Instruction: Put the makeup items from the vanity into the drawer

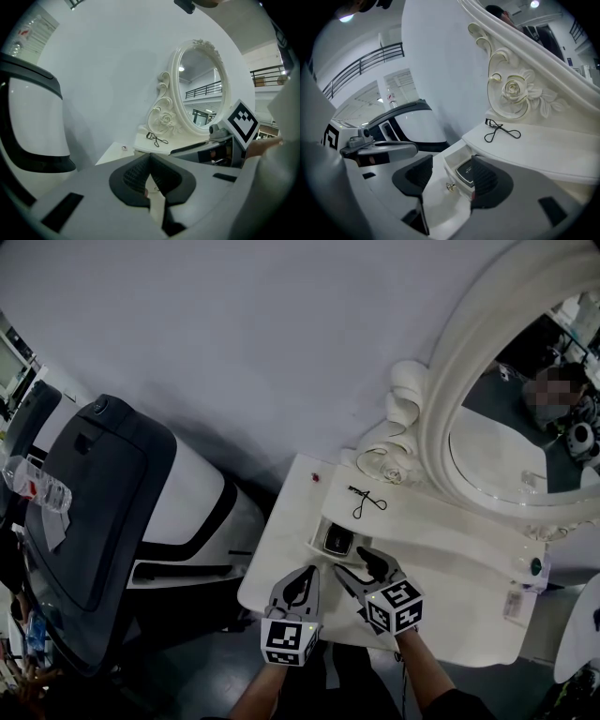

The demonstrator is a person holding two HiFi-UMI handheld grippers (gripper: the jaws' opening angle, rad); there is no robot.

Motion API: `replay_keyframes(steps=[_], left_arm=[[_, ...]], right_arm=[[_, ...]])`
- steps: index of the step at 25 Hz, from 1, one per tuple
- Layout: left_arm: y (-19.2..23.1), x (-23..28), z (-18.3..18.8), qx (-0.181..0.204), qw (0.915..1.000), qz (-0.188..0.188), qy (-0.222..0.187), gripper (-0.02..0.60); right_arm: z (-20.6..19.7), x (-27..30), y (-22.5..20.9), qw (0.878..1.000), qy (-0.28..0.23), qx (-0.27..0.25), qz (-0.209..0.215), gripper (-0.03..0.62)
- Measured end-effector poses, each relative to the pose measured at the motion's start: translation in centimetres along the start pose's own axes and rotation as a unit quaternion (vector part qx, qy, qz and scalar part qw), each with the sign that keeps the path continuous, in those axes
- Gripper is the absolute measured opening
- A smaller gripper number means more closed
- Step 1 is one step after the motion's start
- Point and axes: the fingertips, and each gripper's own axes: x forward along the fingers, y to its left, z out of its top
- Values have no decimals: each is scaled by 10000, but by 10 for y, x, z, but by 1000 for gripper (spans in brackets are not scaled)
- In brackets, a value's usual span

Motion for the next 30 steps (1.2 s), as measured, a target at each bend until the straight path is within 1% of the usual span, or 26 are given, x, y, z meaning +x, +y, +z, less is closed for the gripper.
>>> replay_keyframes(steps=[4, 7, 9, 13, 20, 24, 30], left_arm=[[-9, -5, 16, 110, 9998, -65, -128, 15], [-17, -10, 29, 210, 9995, -117, -203, 15], [-23, -15, 41, 286, 9990, -167, -298, 15], [-39, -28, 63, 428, 9973, -284, -534, 15], [-60, -49, 95, 567, 9936, -363, -908, 15], [-72, -55, 104, 690, 9911, -453, -1041, 15], [-81, -57, 104, 752, 9900, -469, -1098, 15]], right_arm=[[17, -22, 5, 9986, -506, -121, -129, 162], [35, -42, 10, 9951, -938, -235, -224, 91], [47, -57, 15, 9916, -1222, -308, -273, 63], [63, -84, 27, 9851, -1649, -388, -299, 41], [75, -121, 47, 9749, -2137, -520, -332, 23], [80, -134, 52, 9701, -2331, -603, -306, 23], [82, -143, 49, 9680, -2431, -547, -316, 23]])
